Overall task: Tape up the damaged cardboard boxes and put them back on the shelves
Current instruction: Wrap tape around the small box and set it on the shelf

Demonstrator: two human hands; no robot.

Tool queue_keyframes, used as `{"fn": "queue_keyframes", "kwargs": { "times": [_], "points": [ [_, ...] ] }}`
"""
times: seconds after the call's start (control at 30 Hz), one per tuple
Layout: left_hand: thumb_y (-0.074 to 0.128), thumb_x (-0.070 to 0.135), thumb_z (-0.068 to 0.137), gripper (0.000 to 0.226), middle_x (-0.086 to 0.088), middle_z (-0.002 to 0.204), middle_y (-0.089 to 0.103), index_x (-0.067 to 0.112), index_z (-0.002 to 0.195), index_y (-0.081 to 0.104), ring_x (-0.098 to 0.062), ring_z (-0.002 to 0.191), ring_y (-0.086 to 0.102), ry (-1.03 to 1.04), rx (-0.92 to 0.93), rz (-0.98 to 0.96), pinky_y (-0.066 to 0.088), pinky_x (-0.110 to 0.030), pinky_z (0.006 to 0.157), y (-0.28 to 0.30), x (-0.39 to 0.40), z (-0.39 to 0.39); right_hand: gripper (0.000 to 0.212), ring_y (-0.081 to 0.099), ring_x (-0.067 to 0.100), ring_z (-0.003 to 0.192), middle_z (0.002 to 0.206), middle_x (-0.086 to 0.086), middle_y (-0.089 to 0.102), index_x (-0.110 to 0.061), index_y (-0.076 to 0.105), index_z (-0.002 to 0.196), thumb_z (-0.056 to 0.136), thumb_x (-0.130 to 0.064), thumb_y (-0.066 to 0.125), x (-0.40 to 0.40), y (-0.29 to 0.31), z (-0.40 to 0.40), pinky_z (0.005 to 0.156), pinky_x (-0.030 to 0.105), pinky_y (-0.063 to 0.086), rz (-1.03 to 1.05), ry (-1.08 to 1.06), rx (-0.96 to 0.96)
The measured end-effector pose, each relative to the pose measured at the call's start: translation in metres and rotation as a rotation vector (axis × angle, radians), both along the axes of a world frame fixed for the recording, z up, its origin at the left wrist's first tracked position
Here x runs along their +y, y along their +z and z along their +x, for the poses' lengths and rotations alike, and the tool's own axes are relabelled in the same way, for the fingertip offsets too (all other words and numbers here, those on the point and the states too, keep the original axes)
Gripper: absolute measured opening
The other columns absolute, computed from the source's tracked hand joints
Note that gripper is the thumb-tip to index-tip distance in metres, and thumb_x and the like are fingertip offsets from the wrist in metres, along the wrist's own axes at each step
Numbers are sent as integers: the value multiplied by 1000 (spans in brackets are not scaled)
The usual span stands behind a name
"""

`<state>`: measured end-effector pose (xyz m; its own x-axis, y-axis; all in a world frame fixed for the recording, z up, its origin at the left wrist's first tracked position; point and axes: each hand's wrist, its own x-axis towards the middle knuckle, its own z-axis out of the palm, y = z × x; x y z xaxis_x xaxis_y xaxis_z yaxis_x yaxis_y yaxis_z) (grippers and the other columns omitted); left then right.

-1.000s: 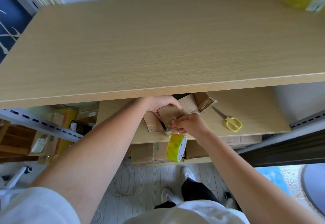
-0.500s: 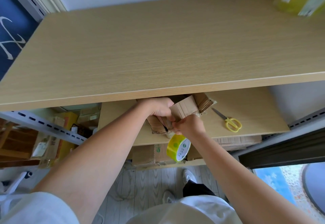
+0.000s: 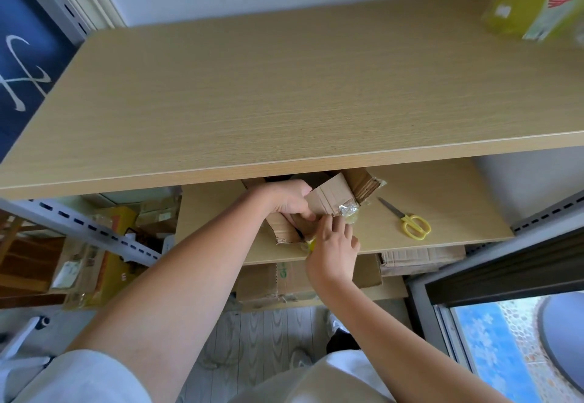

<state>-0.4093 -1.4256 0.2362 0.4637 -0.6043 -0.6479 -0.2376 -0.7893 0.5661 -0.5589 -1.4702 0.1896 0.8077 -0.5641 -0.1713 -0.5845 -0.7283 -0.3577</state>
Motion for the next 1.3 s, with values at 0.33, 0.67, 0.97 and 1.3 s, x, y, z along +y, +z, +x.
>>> {"fn": "queue_keyframes", "kwargs": {
  "times": [0.33, 0.67, 0.97, 1.3],
  "points": [
    [68, -1, 89, 26, -12, 105, 68, 4, 113, 59, -31, 97, 71, 37, 89, -12, 62, -33, 72, 1, -3, -2, 61, 50, 33, 105, 135, 9, 28, -15, 42, 129, 74, 9, 57, -17, -5, -24, 88, 39, 48, 220, 133, -161],
    [69, 11, 92, 61, -9, 141, 53, 2, 146, 41, -23, 113, 64, 0, -24, 37, 53, -20, 77, 1, -3, -2, 104, 66, 22, 80, 163, 8, -20, -23, -15, 156, 84, 8, 53, -30, -4, -38, 42, 16, 40, 410, 12, -76],
    [68, 14, 93, 74, -9, 153, 41, 5, 154, 27, -21, 122, 58, -32, -93, 49, 47, -16, 78, 3, -5, -1, 22, 35, 17, 59, 61, 0, 39, -19, 48, 67, 89, -18, 53, -60, -18, -26, 58, 27, 26, 741, -118, 87],
    [71, 17, 91, 60, -10, 133, 58, 3, 143, 44, -13, 96, 63, -29, -61, 101, 52, -13, 59, 0, -6, 0, 61, 35, 15, 42, 44, -5, 36, -18, 35, 52, 88, -60, 59, -48, -33, -7, 43, 26, 22, 530, -132, -15]
  ]
}}
